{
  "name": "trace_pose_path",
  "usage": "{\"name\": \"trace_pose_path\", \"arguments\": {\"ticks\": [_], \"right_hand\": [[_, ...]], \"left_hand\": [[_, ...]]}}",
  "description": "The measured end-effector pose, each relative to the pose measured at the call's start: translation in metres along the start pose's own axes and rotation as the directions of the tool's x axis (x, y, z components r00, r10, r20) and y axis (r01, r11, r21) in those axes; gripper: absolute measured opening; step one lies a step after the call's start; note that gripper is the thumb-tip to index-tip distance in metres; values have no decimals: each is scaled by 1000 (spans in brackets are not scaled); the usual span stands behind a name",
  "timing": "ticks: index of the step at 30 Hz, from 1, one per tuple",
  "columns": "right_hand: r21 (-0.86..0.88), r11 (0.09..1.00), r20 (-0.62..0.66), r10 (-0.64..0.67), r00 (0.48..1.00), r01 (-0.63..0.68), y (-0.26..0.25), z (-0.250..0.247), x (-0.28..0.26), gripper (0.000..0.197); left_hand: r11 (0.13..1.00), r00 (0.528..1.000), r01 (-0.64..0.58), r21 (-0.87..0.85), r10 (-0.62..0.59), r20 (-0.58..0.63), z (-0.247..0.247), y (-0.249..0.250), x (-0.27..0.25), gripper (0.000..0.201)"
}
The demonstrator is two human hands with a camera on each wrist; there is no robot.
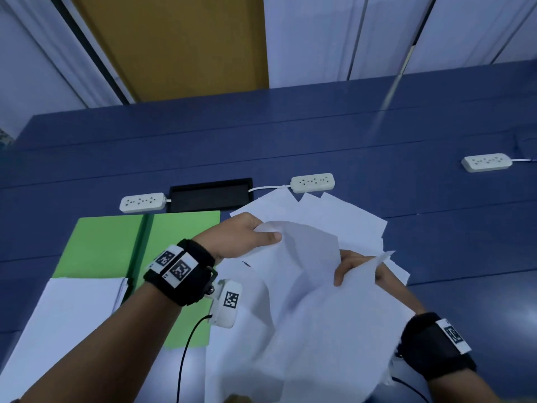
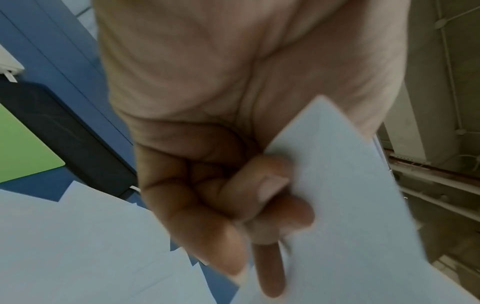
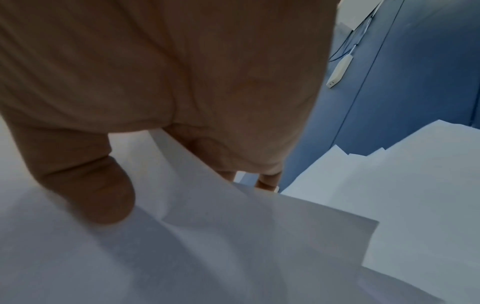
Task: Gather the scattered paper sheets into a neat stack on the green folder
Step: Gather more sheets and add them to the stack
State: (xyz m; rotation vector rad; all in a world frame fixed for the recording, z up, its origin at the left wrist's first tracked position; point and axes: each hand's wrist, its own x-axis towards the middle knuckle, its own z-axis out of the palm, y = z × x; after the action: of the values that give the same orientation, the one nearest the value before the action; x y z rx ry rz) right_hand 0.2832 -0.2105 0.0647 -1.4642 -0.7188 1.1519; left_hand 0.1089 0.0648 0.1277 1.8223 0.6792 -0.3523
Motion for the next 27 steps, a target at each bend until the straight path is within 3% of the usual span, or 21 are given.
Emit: {"name": "trace_pose_path", "arguments": {"ticks": [2, 4, 6, 8, 10, 12, 14, 17, 19, 22, 27], "right_hand": [[-30, 1000, -52, 4, 999, -5, -3, 8, -4, 26], [-21, 1000, -147, 19, 989, -22, -1, 12, -6, 11], [10, 1000, -247, 3, 969, -1, 1, 11, -4, 13], [16, 999, -341, 35, 939, -31, 6, 5, 0, 14], [79, 996, -403, 71, 912, -43, 10, 1, 2, 19], [165, 984, -430, 131, 893, -65, 15, -1, 4, 33], [219, 974, -415, 153, 897, -65, 15, 2, 3, 20], [290, 954, -345, 182, 921, -80, 14, 8, 0, 27], [315, 945, -334, 199, 921, -89, 21, 11, -1, 32], [358, 926, -348, 253, 902, -122, 23, 11, -2, 36], [460, 874, -294, 316, 902, -156, 10, 16, -5, 28]], "left_hand": [[999, 999, -29, -14, 29, 40, 0, -2, -3, 64], [995, 992, -68, -77, 76, 98, 0, -3, -10, 50], [982, 981, -103, -156, 126, 150, 0, -5, -21, 35], [956, 980, -131, -263, 164, 109, 2, -8, -31, 30], [885, 969, -210, -415, 246, 35, 10, -15, -37, 49], [795, 938, -281, -537, 346, 21, 24, -28, -35, 85], [745, 932, -268, -611, 362, 33, 41, -39, -29, 106], [668, 960, -171, -724, 277, 29, 64, -44, -27, 117], [609, 995, -74, -790, 93, -21, 76, -44, -24, 99], [682, 999, -36, -730, 19, -32, 92, -43, -14, 43], [682, 996, -59, -729, -11, -91, 96, -47, -7, 33]]}}
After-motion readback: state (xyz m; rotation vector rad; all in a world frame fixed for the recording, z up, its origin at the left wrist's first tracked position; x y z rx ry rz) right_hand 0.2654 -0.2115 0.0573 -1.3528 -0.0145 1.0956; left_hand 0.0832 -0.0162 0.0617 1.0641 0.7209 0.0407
